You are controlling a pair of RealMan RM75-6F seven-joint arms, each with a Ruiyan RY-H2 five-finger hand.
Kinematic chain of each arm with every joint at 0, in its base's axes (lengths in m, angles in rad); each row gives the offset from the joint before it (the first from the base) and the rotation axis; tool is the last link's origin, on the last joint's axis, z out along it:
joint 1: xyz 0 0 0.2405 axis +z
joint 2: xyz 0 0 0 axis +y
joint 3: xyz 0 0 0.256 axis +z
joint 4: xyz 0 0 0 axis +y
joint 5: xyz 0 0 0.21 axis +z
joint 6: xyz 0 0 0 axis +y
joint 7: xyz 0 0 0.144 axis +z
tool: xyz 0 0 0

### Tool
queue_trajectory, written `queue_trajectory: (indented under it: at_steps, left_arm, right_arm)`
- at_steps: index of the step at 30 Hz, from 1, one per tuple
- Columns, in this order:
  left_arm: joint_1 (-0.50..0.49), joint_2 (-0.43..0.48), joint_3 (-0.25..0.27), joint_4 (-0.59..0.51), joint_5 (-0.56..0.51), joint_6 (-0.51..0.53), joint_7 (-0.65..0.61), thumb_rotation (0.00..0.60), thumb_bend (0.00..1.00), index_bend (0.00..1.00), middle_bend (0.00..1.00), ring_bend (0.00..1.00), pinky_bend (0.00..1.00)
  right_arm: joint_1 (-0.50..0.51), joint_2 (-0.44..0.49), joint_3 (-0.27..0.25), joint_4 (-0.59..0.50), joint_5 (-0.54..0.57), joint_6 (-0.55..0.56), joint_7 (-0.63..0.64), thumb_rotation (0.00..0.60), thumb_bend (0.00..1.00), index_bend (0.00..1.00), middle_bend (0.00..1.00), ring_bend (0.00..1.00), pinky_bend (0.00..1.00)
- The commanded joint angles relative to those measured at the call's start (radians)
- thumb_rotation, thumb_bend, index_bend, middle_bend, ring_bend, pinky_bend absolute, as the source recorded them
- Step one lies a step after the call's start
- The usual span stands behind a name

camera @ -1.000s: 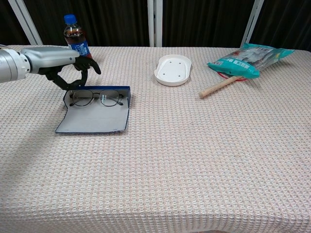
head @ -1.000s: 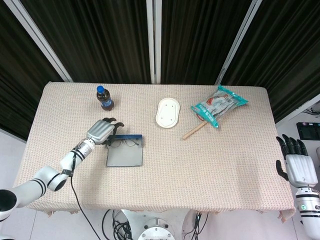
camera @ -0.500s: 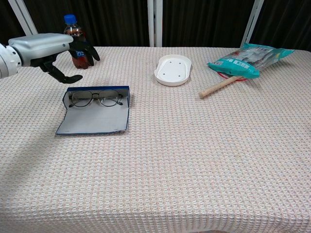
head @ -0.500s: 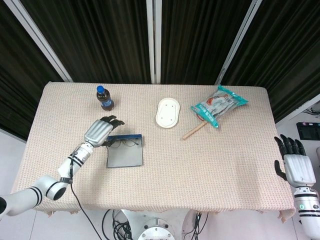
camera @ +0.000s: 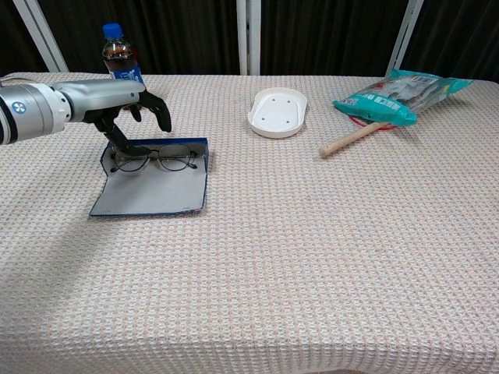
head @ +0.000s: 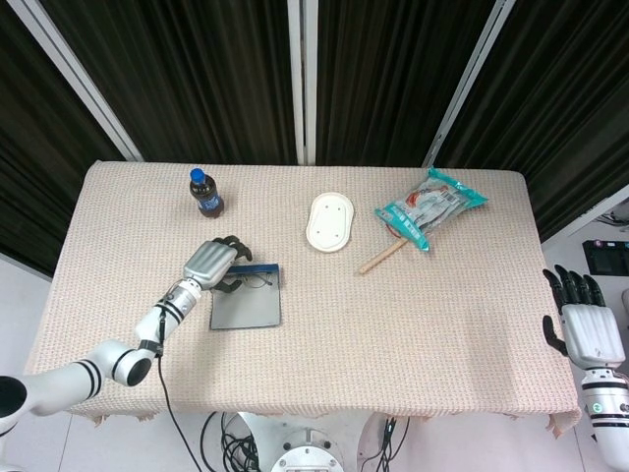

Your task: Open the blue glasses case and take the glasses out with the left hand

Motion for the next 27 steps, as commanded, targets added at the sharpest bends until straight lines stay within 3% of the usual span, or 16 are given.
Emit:
queue_trajectory:
  at_steps: [1,27]
  left_arm:
    - [-0.008,-0.007,-0.012,0.002,-0.018,-0.006,0.013,0.600,0.29,0.34,0.27,0.12,0.26]
    - [-0.057,-0.055,-0.025,0.089,-0.082,-0.083,0.053,0.600,0.38,0.46,0.28,0.12,0.26]
  right_arm:
    - [0.000,0.000,0.000,0.002,0.001,-0.001,0.002,0.600,0.51,0.00,0.00,0.00,0.00]
    - [0.001,-0.008,0.001,0.030,0.012,-0.014,0.027,0.600,0.51,0.00,0.00,0.00,0.00]
